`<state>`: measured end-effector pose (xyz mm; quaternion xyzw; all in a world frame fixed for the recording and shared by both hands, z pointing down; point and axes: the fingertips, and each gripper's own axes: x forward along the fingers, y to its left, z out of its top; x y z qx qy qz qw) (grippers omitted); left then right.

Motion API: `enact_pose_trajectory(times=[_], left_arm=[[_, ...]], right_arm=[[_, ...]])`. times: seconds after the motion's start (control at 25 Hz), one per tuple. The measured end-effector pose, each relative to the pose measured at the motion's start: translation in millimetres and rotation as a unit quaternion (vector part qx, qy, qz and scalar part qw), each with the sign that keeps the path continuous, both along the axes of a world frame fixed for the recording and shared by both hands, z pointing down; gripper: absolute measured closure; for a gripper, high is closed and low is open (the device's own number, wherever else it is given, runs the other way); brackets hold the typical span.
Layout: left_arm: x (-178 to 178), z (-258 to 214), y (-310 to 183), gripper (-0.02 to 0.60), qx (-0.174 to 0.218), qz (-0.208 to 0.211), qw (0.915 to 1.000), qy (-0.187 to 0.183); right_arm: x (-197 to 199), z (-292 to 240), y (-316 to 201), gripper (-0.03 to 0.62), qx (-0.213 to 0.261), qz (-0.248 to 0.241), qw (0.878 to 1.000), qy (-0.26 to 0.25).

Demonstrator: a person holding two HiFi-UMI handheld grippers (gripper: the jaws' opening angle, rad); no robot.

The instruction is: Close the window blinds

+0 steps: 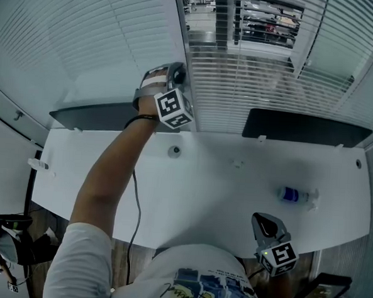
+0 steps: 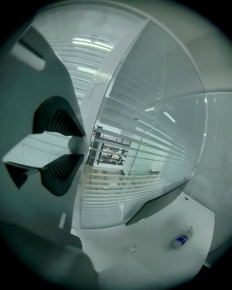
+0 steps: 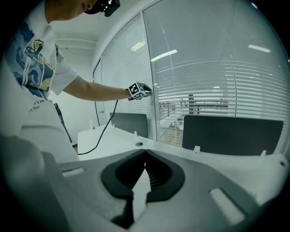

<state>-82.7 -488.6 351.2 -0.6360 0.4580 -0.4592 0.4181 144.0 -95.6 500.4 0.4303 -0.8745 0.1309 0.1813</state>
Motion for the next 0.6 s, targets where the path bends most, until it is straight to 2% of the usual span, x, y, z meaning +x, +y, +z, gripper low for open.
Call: enact_pose_trajectory(times=[0.16, 0.28, 0.48, 0.6], left_arm=[[-3, -6, 1, 0.456, -0.01, -0.013, 0.9964, 0.084], [-6, -11, 3, 0.456, -0.026, -0.028, 0.985, 0.168], [-9, -12, 2, 0.456, -0.049, -0.049, 0.9548, 0.289], [-12, -14, 2, 0.456, -0.063, -0.063, 0.9262, 0.366]], right_arm=[[0, 1, 0, 0.591, 0.001, 0.001, 1.0, -0.001], [0, 0, 3, 0.591, -0.003, 0.002, 1.0, -0.001], [1, 0, 1, 0.591, -0.003, 0.005, 1.0, -0.001], [0, 1, 1, 0.591, -0.003, 0.003, 1.0, -0.003]])
